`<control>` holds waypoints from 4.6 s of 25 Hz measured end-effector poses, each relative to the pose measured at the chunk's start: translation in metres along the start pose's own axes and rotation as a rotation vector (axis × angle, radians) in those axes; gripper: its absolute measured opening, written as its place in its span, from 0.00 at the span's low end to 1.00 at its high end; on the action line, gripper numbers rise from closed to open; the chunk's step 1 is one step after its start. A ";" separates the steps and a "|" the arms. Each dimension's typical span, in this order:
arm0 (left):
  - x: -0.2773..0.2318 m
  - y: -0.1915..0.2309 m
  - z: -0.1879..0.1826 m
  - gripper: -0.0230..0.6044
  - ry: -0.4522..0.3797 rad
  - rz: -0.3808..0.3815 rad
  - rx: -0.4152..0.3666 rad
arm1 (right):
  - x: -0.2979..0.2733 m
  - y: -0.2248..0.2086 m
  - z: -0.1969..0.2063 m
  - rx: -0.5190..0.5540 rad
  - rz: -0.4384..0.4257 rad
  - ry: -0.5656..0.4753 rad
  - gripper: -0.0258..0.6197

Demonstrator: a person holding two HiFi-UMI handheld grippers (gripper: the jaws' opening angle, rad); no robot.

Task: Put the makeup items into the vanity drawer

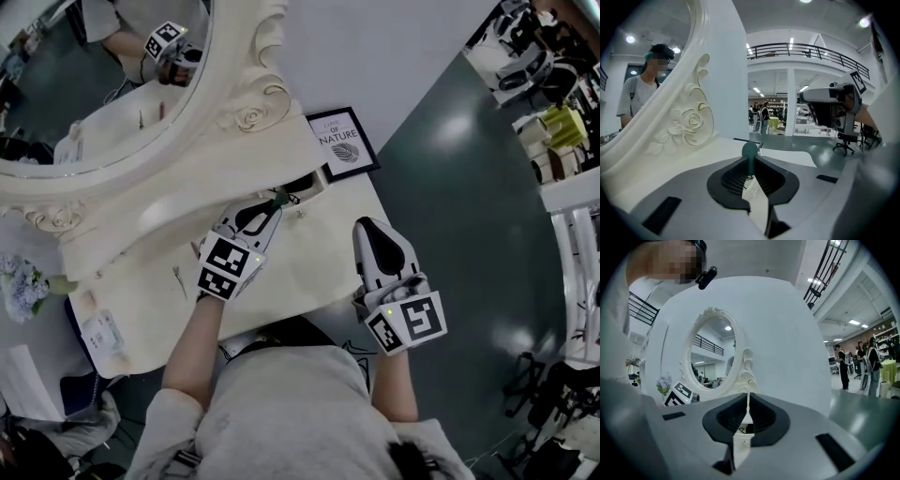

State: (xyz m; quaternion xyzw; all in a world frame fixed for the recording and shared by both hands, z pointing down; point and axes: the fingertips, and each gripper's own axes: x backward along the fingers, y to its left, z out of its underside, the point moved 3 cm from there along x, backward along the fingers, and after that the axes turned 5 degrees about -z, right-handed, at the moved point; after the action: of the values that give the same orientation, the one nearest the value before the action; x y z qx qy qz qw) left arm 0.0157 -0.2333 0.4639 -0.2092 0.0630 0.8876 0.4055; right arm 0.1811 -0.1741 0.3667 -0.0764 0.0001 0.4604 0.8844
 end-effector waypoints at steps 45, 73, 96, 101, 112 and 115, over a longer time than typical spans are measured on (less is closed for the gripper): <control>-0.041 0.006 0.029 0.33 0.213 0.022 -0.025 | 0.006 -0.014 0.005 -0.003 0.042 0.023 0.08; -0.045 0.009 0.023 0.07 0.177 -0.050 -0.001 | 0.021 -0.008 0.002 0.019 0.057 0.024 0.08; -0.035 0.014 0.012 0.06 0.107 -0.078 0.017 | 0.012 0.002 -0.003 0.031 0.020 0.025 0.08; -0.010 0.021 0.007 0.06 0.040 -0.100 0.067 | -0.003 0.016 -0.003 0.034 -0.033 0.022 0.08; 0.070 0.036 -0.007 0.06 -0.123 -0.196 0.163 | -0.035 0.063 -0.007 0.048 -0.176 0.018 0.08; 0.095 0.039 -0.011 0.06 -0.159 -0.229 0.165 | -0.044 0.078 -0.007 0.050 -0.215 0.019 0.08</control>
State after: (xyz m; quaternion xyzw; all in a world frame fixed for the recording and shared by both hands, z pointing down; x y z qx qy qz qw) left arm -0.0653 -0.1967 0.4113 -0.1103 0.0790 0.8412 0.5234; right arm 0.0927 -0.1668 0.3522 -0.0583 0.0119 0.3620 0.9303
